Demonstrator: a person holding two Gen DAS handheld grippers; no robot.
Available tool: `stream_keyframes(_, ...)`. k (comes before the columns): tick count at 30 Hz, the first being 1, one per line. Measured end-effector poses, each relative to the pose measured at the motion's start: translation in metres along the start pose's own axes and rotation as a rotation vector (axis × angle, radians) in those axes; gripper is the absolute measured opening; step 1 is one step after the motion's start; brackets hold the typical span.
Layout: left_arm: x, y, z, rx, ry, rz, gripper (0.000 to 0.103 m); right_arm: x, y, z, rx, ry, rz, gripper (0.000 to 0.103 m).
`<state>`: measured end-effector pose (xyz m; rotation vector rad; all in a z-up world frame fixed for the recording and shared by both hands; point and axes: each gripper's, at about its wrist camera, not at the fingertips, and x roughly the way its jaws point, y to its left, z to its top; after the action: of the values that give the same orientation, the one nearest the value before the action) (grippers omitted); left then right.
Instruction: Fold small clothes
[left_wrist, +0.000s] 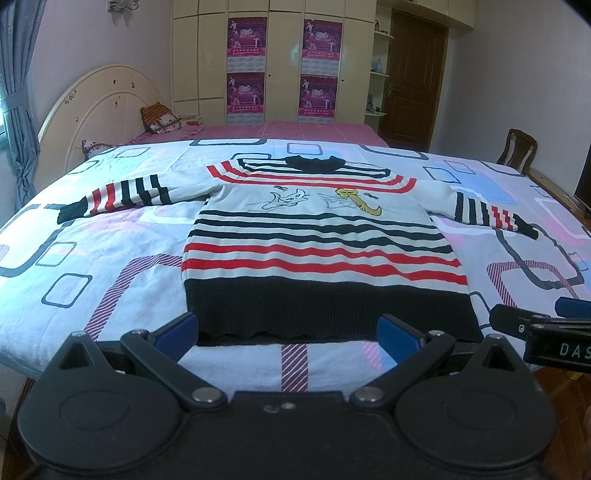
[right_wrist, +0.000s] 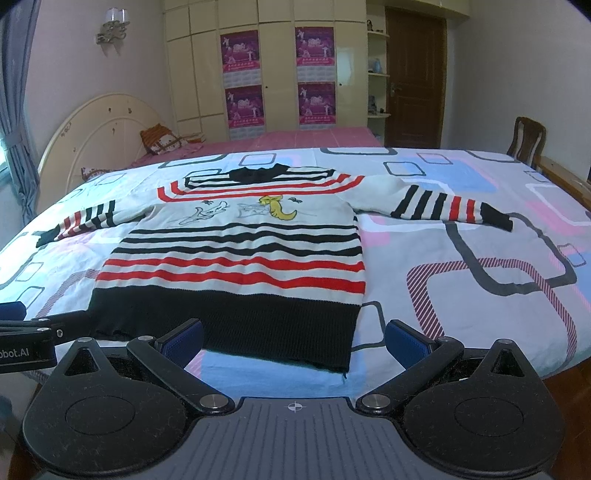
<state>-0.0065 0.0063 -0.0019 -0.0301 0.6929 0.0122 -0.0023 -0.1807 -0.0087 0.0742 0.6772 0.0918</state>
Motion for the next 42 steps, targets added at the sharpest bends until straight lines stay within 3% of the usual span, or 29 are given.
stream_keyframes(28,-0.002,-0.001,0.002,0.02,-0.023,-0.014,0.103,0.001,0.0,0.0,-0.007,0.0,-0.008,0.103)
stream_keyframes(40,0.037,-0.003,0.042,0.026,-0.03,-0.035,0.103,0.031,-0.01,0.034,0.03,-0.04,-0.065,0.103)
stream_keyframes(42,0.047,-0.001,0.048,0.025,-0.024,-0.065,0.103,0.039,-0.012,0.041,0.04,-0.041,-0.071,0.103)
